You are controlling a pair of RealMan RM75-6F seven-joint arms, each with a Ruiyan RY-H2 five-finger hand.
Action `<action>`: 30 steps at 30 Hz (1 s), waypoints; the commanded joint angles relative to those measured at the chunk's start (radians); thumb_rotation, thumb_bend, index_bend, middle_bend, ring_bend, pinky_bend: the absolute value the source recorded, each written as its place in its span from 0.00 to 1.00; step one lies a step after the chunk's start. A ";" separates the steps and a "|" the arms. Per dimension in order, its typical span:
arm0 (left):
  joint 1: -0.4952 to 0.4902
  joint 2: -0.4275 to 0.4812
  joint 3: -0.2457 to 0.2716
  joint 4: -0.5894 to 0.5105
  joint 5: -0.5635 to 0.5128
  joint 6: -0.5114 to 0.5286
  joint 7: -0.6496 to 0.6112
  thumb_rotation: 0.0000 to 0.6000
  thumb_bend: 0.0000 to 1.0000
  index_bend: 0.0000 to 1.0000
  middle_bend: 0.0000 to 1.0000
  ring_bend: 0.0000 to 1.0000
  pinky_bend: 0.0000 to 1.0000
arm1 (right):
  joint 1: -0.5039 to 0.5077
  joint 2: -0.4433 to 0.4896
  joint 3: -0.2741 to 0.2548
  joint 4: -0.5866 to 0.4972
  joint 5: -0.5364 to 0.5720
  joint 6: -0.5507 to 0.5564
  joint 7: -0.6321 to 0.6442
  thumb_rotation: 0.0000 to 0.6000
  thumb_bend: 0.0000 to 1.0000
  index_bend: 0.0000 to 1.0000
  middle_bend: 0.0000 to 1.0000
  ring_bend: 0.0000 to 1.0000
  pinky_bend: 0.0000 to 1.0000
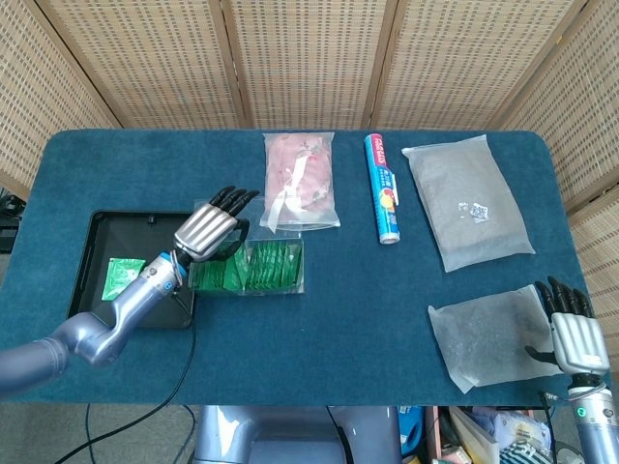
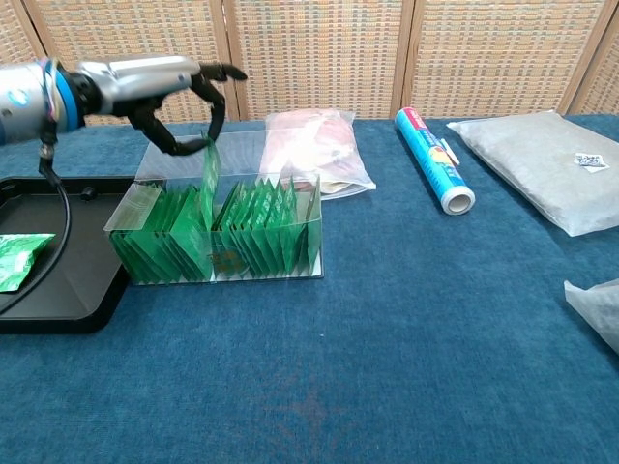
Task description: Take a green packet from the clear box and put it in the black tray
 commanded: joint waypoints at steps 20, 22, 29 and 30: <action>0.183 0.325 0.047 -0.080 0.028 0.116 -0.197 1.00 0.48 0.69 0.00 0.00 0.00 | 0.001 -0.001 -0.008 -0.015 -0.014 0.004 -0.014 1.00 0.00 0.00 0.00 0.00 0.00; 0.197 0.324 0.059 -0.054 0.026 0.110 -0.221 1.00 0.49 0.69 0.00 0.00 0.00 | 0.001 -0.001 -0.009 -0.016 -0.014 0.003 -0.015 1.00 0.00 0.00 0.00 0.00 0.00; 0.262 0.296 0.134 0.090 0.025 0.049 -0.363 1.00 0.50 0.69 0.00 0.00 0.00 | 0.000 0.000 -0.009 -0.020 -0.015 0.008 -0.018 1.00 0.00 0.00 0.00 0.00 0.00; 0.266 0.297 0.141 0.099 0.024 0.037 -0.374 1.00 0.50 0.69 0.00 0.00 0.00 | 0.000 0.000 -0.008 -0.020 -0.014 0.008 -0.018 1.00 0.00 0.00 0.00 0.00 0.00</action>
